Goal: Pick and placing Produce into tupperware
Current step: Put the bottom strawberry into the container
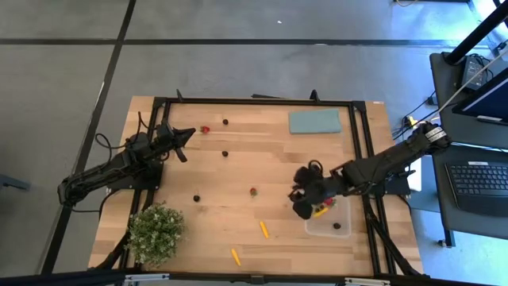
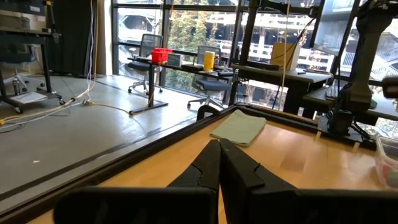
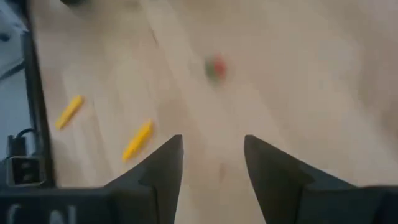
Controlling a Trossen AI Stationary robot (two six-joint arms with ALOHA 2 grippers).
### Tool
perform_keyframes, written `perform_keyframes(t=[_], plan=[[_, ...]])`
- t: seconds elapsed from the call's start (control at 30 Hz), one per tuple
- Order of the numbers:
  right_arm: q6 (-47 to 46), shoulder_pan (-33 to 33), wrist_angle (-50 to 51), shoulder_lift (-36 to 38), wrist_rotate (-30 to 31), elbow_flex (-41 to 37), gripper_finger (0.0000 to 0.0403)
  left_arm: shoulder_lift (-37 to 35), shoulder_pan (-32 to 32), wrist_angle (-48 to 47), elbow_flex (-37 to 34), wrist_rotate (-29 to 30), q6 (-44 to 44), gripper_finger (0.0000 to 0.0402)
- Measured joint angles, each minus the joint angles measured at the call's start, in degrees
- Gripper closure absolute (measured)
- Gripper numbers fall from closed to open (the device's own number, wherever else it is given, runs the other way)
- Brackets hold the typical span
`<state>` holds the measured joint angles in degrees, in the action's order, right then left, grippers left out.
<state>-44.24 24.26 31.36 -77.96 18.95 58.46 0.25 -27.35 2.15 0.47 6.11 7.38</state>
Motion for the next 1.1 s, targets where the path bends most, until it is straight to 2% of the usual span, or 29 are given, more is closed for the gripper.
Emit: perform_keyframes(t=[0.13, 0.3, 0.47, 0.83, 1.1], plan=[[13.8, -3.8, -9.5, -1.3, 3.9, 0.1, 0.0228, 0.0, 0.0, 0.0, 0.0, 0.0, 0.0, 0.0401], [23.0, -7.8, -17.3, -6.6, 4.3, 0.1, 0.0228, 0.0, 0.0, 0.0, 0.0, 0.0, 0.0, 0.0401], [31.3, -8.6, -22.7, -14.3, 3.9, 0.1, 0.0228, 0.0, 0.0, 0.0, 0.0, 0.0, 0.0, 0.0401], [44.3, -5.6, -32.6, -28.6, 3.8, 0.1, 0.0228, 0.0, 0.0, -0.2, 0.0, 0.0, 0.0, 0.0401], [52.3, -6.5, -40.0, -32.1, 3.7, 0.0, 0.0228, 0.0, 0.0, -0.2, 0.0, 0.0, 0.0, 0.0401]])
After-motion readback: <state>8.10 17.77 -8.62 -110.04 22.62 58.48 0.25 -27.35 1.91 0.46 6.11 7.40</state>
